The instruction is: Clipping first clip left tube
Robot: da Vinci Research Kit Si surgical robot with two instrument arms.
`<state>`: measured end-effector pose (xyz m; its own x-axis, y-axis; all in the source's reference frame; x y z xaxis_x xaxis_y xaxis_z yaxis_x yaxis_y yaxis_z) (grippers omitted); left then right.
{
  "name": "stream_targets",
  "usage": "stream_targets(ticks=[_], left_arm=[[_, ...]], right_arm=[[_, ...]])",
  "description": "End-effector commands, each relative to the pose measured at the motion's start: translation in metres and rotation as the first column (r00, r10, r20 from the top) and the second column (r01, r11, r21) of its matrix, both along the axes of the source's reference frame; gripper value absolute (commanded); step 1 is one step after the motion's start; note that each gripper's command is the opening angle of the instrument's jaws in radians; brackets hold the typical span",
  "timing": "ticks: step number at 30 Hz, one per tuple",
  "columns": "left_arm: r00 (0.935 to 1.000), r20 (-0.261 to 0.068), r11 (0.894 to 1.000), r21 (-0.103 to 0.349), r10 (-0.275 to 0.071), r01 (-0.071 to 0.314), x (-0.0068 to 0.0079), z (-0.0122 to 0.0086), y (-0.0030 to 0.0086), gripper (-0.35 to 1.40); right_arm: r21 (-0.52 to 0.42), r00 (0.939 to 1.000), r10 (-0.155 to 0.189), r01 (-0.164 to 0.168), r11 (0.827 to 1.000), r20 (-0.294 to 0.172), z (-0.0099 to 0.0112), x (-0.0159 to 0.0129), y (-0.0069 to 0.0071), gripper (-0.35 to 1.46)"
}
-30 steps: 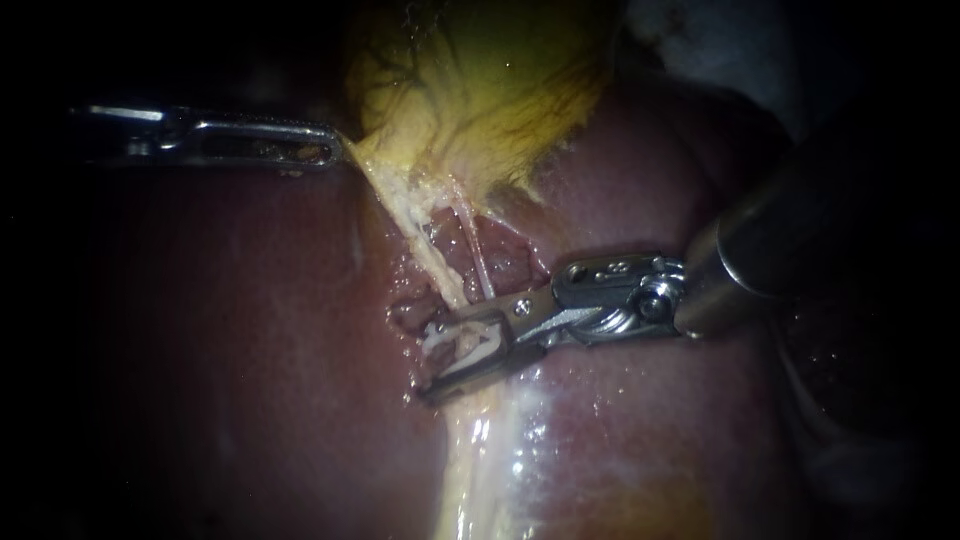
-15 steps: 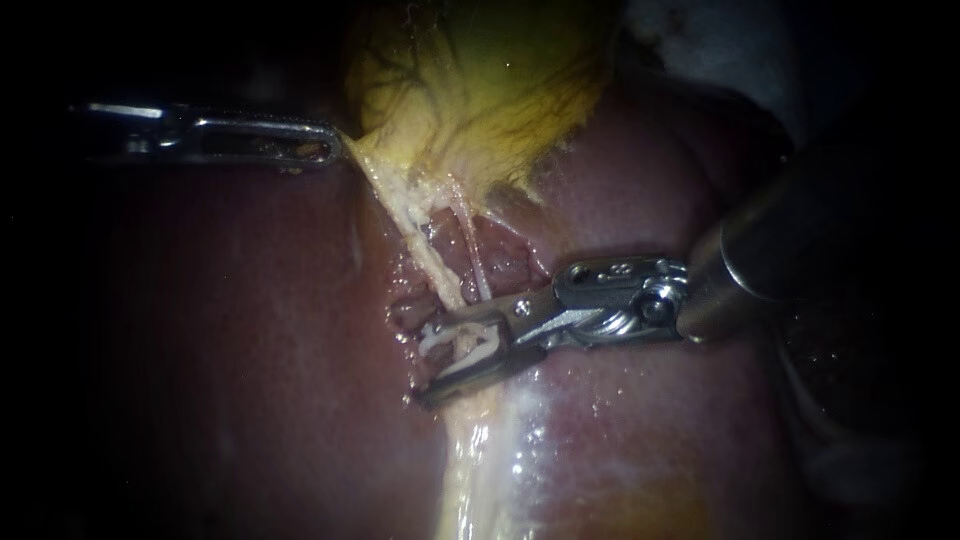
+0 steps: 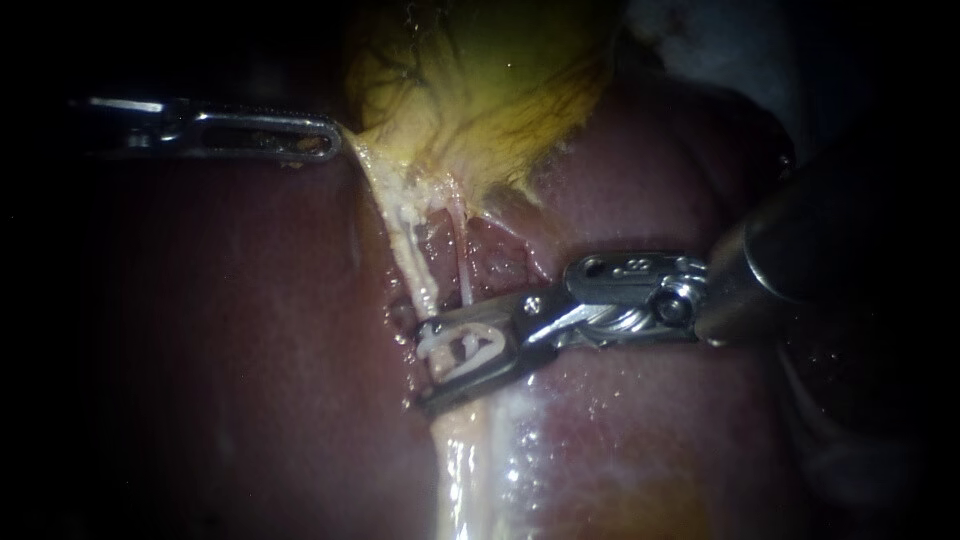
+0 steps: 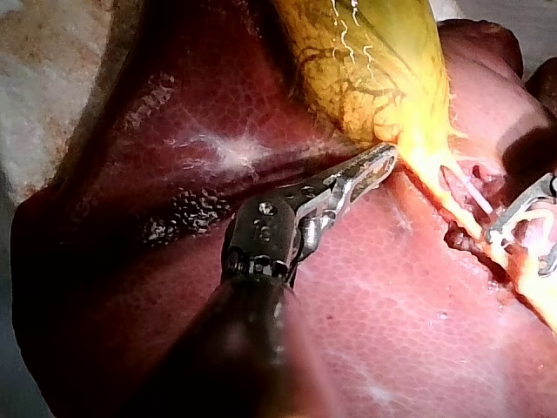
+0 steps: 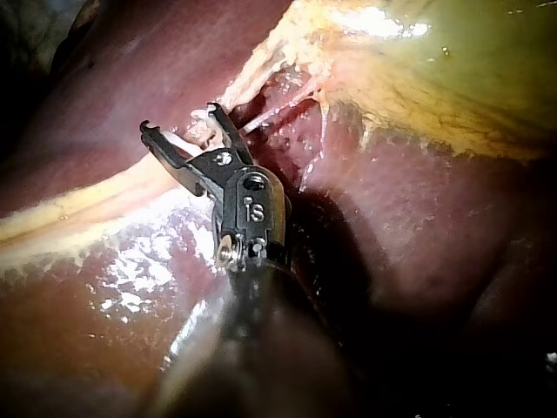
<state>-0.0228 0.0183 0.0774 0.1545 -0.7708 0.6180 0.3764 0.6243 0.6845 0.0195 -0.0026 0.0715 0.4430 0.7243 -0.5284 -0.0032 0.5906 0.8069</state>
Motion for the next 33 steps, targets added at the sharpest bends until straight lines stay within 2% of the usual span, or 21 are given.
stream_targets(ticks=[1,8,13,22,28,33], left_arm=[[1.0000,0.000,1.000,0.000,0.000,0.000,0.0000,0.0000,0.0000,-0.35],[1.0000,0.000,1.000,0.000,0.000,0.000,0.0000,0.0001,0.0000,-0.35],[1.0000,0.000,1.000,0.000,0.000,0.000,0.0000,0.0001,0.0000,-0.35],[1.0000,0.000,1.000,0.000,0.000,0.000,0.0000,0.0000,0.0000,-0.35],[1.0000,0.000,1.000,0.000,0.000,0.000,0.0000,0.0000,0.0000,-0.35],[1.0000,0.000,1.000,0.000,0.000,0.000,0.0000,0.0000,0.0000,-0.35]], right_arm=[[0.002,1.0000,-0.001,0.001,1.000,-0.002,-0.0001,-0.0001,0.0001,0.53],[0.015,0.9993,-0.023,0.023,1.000,-0.030,-0.0002,-0.0008,0.0000,0.53],[0.022,0.9958,-0.070,0.072,0.997,-0.058,0.0000,-0.0012,0.0001,0.53],[0.014,0.9948,-0.071,0.072,0.997,-0.073,0.0006,-0.0017,0.0004,0.53],[0.028,0.9953,-0.065,0.067,0.997,-0.072,0.0018,-0.0023,0.0009,0.53],[0.043,0.9962,-0.060,0.063,0.997,-0.063,0.0031,-0.0024,0.0007,0.53]])
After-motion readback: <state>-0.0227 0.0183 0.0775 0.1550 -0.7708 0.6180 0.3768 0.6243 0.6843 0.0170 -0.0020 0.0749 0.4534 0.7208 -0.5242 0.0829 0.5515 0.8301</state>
